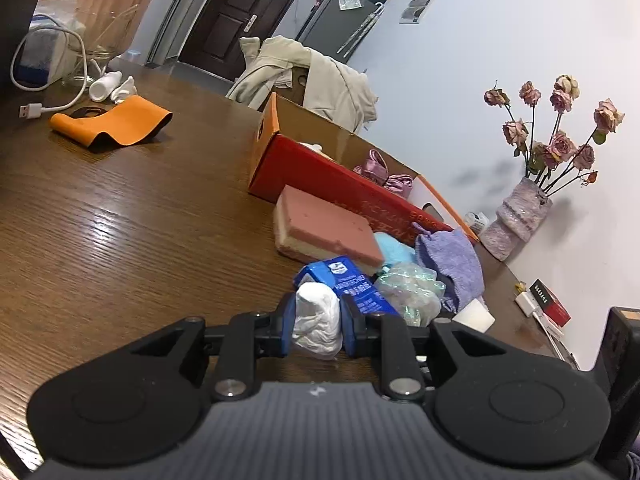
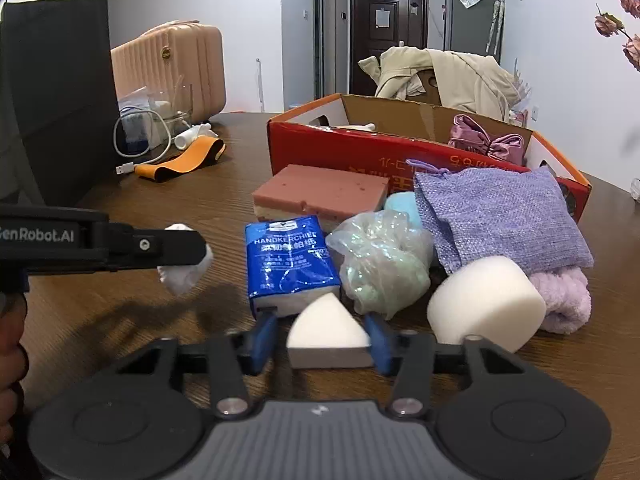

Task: Organize soft objects
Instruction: 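Grasp the white crumpled tissue with left gripper while right grasps the white triangular sponge, then carry tissue with left gripper into the box while right carries sponge there, release both, then withdraw both grippers from the box back over the table, then reach both grippers to the blue tissue pack and close on it, then carry the blue tissue pack into the box and open both grippers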

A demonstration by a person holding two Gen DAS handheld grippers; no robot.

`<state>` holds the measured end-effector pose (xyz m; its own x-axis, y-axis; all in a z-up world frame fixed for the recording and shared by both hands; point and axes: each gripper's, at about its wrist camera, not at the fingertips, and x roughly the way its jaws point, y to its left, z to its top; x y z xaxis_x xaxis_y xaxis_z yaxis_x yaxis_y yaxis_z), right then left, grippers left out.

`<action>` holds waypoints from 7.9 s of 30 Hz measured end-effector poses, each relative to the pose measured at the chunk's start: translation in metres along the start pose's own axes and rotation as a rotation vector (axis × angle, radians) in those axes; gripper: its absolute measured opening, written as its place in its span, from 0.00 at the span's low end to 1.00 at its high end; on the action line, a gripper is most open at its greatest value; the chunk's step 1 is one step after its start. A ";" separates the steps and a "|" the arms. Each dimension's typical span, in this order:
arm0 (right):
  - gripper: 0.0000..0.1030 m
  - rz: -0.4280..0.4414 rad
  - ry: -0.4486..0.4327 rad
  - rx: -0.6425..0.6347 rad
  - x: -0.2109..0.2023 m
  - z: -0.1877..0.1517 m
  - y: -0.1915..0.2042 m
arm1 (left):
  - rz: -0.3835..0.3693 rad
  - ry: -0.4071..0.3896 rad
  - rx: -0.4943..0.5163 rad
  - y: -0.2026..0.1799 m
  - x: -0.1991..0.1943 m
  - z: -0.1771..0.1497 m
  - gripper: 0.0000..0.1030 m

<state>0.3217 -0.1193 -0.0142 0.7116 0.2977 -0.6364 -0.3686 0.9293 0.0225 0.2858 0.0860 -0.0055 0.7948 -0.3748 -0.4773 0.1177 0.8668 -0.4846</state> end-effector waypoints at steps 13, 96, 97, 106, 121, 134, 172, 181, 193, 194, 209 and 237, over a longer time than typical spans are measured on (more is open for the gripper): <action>0.31 0.013 -0.132 0.052 -0.113 -0.043 -0.023 | 0.048 -0.046 0.085 -0.025 -0.041 -0.024 0.22; 1.00 -0.044 -0.378 0.007 -0.226 0.031 -0.149 | 0.207 -0.299 0.428 -0.125 -0.138 0.016 1.00; 1.00 -0.049 -0.382 0.002 -0.230 0.018 -0.144 | 0.202 -0.309 0.430 -0.124 -0.144 0.004 1.00; 1.00 -0.154 -0.367 0.046 -0.246 -0.092 -0.077 | 0.169 -0.263 0.385 -0.103 -0.165 -0.069 1.00; 0.89 -0.034 -0.248 0.122 -0.214 -0.091 -0.068 | 0.202 -0.199 0.314 -0.081 -0.142 -0.072 1.00; 0.33 0.074 -0.145 0.138 -0.141 -0.063 -0.060 | 0.179 -0.093 0.270 -0.065 -0.066 -0.028 0.86; 0.17 0.244 -0.040 0.295 -0.073 -0.037 -0.035 | -0.088 0.175 0.037 -0.030 -0.050 -0.050 0.35; 0.20 0.264 -0.048 0.325 -0.074 -0.041 -0.043 | -0.044 0.144 0.017 -0.028 -0.044 -0.043 0.39; 0.19 0.314 -0.036 0.343 -0.058 -0.034 -0.047 | -0.084 0.170 0.014 -0.030 -0.025 -0.032 0.29; 0.19 0.318 -0.057 0.331 -0.062 -0.027 -0.048 | -0.093 0.158 0.017 -0.032 -0.024 -0.024 0.29; 0.19 0.248 -0.190 0.236 0.101 0.256 -0.126 | -0.028 0.008 0.105 -0.032 0.169 0.239 0.29; 0.39 0.184 0.013 0.342 0.133 0.284 -0.160 | 0.203 0.068 0.316 -0.059 0.151 0.267 0.58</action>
<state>0.6450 -0.1665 0.1163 0.6434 0.4657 -0.6076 -0.2673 0.8804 0.3917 0.5582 0.0661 0.1467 0.7806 -0.1966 -0.5933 0.1483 0.9804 -0.1298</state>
